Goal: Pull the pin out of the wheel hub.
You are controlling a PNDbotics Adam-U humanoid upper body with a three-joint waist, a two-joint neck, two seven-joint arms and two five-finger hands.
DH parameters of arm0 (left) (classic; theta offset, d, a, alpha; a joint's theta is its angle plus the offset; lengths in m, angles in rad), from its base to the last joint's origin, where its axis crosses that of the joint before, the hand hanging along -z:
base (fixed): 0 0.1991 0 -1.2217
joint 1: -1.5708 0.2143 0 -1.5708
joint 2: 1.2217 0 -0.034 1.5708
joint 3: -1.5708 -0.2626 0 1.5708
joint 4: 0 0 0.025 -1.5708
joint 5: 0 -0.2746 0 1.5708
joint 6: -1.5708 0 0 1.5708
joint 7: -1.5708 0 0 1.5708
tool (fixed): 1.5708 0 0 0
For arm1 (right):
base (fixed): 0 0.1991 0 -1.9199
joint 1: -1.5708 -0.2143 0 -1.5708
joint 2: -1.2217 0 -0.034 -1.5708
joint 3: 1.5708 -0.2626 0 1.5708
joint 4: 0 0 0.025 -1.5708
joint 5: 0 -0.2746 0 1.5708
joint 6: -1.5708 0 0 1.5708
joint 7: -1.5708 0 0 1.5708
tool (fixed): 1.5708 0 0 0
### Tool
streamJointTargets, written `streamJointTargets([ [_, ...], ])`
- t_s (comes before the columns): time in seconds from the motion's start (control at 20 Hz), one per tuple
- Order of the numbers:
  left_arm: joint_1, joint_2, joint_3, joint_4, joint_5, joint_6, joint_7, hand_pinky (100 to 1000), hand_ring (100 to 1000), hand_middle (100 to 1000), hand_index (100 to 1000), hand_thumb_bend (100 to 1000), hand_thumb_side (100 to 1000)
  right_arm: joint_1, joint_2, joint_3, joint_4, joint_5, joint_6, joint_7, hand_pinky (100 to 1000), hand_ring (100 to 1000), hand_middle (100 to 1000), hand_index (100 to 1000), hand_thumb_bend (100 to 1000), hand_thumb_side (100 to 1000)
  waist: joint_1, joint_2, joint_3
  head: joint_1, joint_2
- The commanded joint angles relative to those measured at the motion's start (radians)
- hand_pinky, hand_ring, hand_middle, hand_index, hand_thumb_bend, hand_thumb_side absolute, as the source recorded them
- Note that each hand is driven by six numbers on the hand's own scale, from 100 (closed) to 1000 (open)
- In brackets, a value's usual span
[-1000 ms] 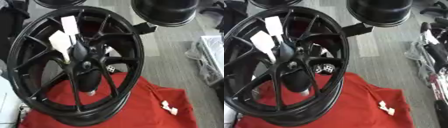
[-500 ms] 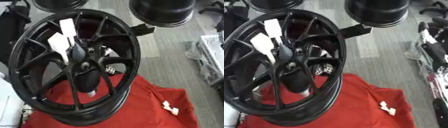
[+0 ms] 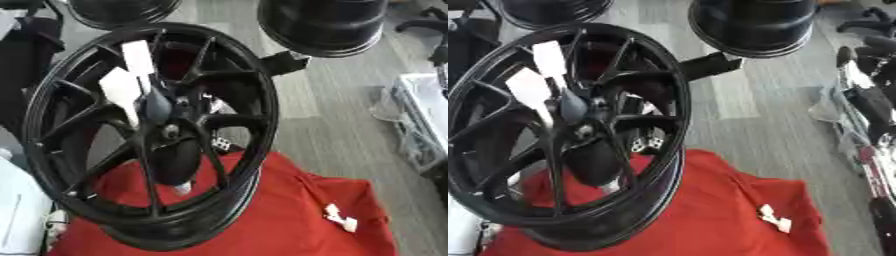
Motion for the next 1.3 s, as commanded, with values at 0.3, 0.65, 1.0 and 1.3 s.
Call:
streamJointTargets([
  [0.3,-0.208,0.025,-0.063,0.211,-0.040,0.132,-0.100,811,828,924,886,841,602,-0.001,-0.034,0.006,-0.012,-0.008,0.000,0.014,823,653,594,706,359,253,-0.004,-0.024,0.001,-0.029,0.006],
  [0.65,-0.375,-0.024,-0.206,0.402,-0.159,0.051,-0.219,813,832,924,890,824,612,0.014,-0.034,-0.001,-0.021,0.000,0.000,0.008,823,652,593,706,360,254,-0.021,-0.010,0.015,-0.108,0.006],
  [1.0,-0.486,-0.082,-0.357,0.451,-0.280,-0.014,-0.339,830,850,922,904,760,625,0.024,-0.037,0.005,-0.024,0.009,0.004,0.014,823,652,593,706,362,255,-0.030,-0.007,0.031,-0.121,0.006],
  [1.3,-0.506,-0.106,-0.458,0.385,-0.387,-0.061,-0.447,844,864,927,915,710,627,0.026,-0.035,0.008,-0.025,0.012,0.006,0.017,824,652,592,706,362,257,-0.036,-0.005,0.028,-0.099,0.006],
])
